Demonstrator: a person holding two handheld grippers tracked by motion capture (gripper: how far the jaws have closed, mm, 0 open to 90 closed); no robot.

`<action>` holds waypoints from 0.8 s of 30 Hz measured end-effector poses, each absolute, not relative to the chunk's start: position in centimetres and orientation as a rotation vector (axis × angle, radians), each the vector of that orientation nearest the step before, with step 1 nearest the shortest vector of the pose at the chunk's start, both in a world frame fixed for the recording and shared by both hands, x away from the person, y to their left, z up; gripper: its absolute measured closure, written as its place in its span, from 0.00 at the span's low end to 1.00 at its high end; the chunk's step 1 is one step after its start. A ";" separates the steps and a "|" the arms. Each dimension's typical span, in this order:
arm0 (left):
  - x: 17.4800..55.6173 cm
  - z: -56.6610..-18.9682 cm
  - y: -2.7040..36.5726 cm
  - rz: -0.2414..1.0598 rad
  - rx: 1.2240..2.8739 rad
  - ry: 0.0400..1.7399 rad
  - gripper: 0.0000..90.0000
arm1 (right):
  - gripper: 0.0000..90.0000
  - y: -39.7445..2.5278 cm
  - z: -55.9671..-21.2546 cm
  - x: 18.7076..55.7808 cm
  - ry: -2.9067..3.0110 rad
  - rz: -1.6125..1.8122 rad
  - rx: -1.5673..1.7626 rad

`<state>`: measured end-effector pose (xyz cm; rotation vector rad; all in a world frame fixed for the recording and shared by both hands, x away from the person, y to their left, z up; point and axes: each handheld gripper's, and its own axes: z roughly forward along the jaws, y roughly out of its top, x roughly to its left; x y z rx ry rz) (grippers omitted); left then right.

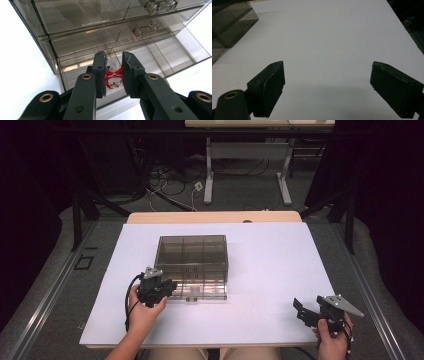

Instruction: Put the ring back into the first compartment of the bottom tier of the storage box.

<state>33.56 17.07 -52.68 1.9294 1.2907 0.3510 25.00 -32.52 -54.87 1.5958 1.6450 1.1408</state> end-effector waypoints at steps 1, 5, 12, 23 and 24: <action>33.6 -52.7 17.1 0.351 1.929 1.291 0.82 | 0.14 -32.5 -54.9 25.0 1.645 1.141 1.596; 33.7 -53.0 16.9 0.352 1.945 1.295 0.81 | 0.14 -32.5 -54.9 25.0 1.641 1.143 1.593; 33.7 -53.3 16.9 0.350 1.956 1.303 0.81 | 0.14 -32.5 -54.9 25.1 1.638 1.146 1.590; 33.8 -53.4 17.0 0.341 1.948 1.307 0.79 | 0.14 -32.5 -55.0 25.1 1.632 1.151 1.583; 33.8 -53.4 17.0 0.340 1.947 1.305 0.78 | 0.14 -32.5 -55.0 25.1 1.632 1.152 1.587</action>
